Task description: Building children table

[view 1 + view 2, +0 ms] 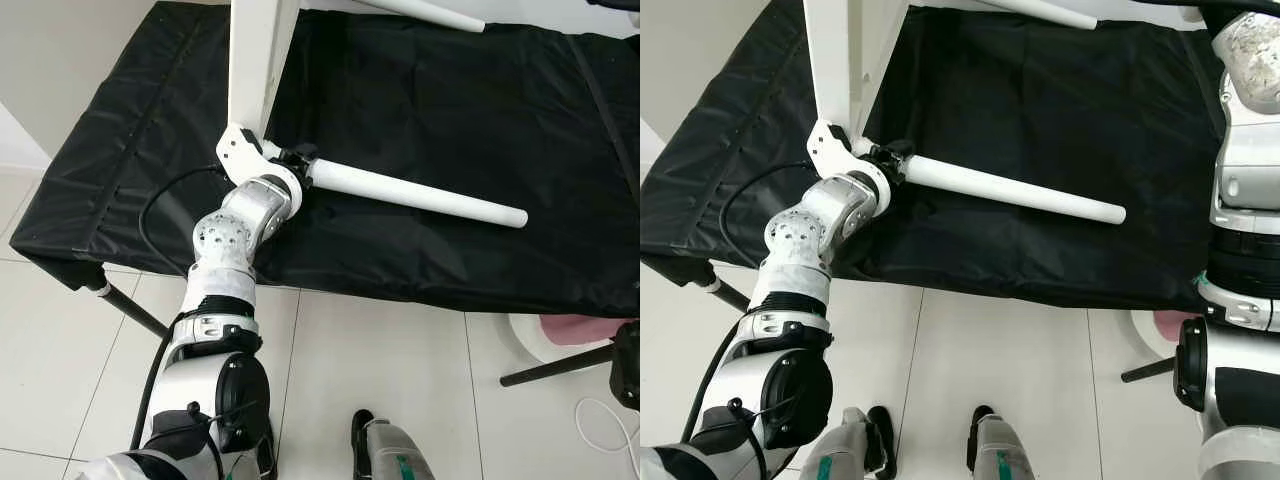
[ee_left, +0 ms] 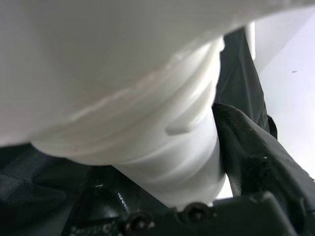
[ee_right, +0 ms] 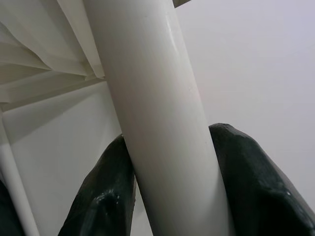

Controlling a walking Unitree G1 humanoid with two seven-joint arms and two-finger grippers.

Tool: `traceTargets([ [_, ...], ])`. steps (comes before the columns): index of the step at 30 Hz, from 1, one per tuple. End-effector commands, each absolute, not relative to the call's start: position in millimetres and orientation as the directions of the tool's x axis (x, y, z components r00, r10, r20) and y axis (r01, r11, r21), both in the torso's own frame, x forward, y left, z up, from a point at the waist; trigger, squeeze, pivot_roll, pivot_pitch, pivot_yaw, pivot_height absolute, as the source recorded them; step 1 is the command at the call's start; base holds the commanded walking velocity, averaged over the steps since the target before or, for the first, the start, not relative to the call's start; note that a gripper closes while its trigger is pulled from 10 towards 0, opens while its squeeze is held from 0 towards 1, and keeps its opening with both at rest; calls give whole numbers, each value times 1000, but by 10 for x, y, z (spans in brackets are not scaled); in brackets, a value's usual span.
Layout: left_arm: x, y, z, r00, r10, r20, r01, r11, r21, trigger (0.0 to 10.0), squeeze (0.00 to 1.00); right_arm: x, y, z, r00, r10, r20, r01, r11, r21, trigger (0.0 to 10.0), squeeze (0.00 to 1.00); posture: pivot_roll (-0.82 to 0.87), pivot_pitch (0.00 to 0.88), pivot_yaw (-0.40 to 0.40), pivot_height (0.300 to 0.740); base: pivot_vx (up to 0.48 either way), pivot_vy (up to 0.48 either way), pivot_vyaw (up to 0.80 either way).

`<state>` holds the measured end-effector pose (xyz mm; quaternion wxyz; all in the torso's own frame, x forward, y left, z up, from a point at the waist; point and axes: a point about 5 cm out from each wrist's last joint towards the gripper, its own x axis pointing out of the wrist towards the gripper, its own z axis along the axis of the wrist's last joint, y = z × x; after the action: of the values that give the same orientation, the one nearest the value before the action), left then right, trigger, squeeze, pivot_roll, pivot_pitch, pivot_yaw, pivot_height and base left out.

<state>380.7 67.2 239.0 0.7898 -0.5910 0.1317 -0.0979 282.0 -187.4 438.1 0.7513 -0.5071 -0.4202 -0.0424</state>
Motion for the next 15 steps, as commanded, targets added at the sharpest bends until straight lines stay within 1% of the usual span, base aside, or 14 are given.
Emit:
traceTargets([
  [1, 3576, -22, 2938, 876, -466, 125, 194, 104, -975, 0, 0, 2565, -2038, 4681, 449, 198, 871, 586, 670, -455, 0, 0, -210, 181, 76, 740, 0, 0, 0],
  [2, 3576, -22, 2938, 876, -466, 125, 194, 104, -975, 0, 0, 2565, -2038, 4681, 449, 198, 871, 586, 670, -455, 0, 0, -210, 181, 76, 740, 0, 0, 0],
  [4, 3595, 167, 3197, 887, -410, 213, 310, 186, -932, 0, 0, 2501, -2108, 4735, 399, 135, 907, 641, 666, -381, 0, 0, -199, 161, 72, 740, 0, 0, 0],
  [6, 3565, 280, 3464, 871, -386, 305, 416, 248, -875, 0, 0, 2455, -2170, 4757, 360, 88, 929, 682, 654, -326, 0, 0, -197, 156, 70, 740, 0, 0, 0],
  [7, 3545, 304, 3566, 861, -383, 336, 446, 248, -860, 0, 0, 2459, -2186, 4750, 363, 74, 929, 686, 653, -321, 0, 0, -194, 150, 72, 740, 0, 0, 0],
  [8, 3545, 304, 3566, 861, -383, 336, 446, 248, -860, 0, 0, 2459, -2186, 4750, 363, 74, 929, 686, 653, -321, 0, 0, -194, 150, 72, 740, 0, 0, 0],
  [11, 3507, 349, 3794, 841, -371, 394, 497, 242, -833, 0, 0, 2472, -2203, 4729, 370, 68, 926, 686, 652, -322, 0, 0, -196, 135, 76, 740, 0, 0, 0],
  [15, 3477, 341, 3871, 828, -376, 416, 520, 236, -821, 0, 0, 2473, -2203, 4723, 369, 70, 927, 686, 652, -323, 0, 0, -193, 131, 77, 740, 0, 0, 0],
])
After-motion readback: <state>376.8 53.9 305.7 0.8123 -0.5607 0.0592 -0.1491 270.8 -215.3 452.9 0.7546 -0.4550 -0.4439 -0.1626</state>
